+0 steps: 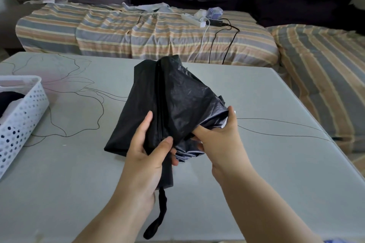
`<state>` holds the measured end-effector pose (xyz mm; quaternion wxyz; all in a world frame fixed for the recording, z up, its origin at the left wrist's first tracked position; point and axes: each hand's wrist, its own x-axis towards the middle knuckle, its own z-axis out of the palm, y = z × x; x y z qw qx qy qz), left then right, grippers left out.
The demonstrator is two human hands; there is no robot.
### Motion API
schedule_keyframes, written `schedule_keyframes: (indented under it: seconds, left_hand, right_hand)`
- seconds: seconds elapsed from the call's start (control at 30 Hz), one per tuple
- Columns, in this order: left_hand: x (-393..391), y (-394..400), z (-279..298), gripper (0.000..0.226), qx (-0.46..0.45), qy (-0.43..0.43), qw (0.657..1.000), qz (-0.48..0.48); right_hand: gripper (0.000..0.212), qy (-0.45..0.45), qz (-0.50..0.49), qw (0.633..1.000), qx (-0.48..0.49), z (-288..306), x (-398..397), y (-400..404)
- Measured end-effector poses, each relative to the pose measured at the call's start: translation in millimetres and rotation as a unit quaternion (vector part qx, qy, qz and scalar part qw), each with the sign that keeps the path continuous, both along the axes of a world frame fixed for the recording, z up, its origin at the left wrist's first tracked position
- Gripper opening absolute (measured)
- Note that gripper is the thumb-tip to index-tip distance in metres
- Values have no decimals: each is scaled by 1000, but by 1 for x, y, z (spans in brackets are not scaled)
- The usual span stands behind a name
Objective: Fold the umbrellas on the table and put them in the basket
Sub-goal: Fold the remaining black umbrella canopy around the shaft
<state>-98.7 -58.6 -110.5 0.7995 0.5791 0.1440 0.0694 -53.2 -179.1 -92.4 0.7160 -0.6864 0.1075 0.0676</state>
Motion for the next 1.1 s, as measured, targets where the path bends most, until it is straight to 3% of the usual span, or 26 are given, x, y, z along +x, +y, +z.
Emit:
schedule_keyframes:
  seconds: [0.2,0.33,0.43,0.57,0.73,0.83,1.1]
  left_hand:
    - [-4,-2,1,63,29,-11,1000,-7]
    - [1,3,4,62,16,-20,999,48]
    - [8,13,3,60,-22,-24,994,102]
    - [8,13,1,59,-32,-23,994,103]
    - [2,5,-1,61,-6,-21,998,66]
    - [-1,0,-1,61,2,-19,999,50]
    - [5,10,0,53,-32,-10,997,64]
  right_hand:
    - [102,-3,-17,999,-34,-3,9,-3]
    - [109,-56,8,998,-20,-2,8,-7]
    - [96,-77,13,997,28,3,3,-8]
    - [87,-50,16,994,97,-1,1,-4]
    - [104,-69,-20,997,-10,3,0,1]
    - [97,-87,-20,996,-27,2,4,1]
    - [86,-126,99,986,50,7,2,-6]
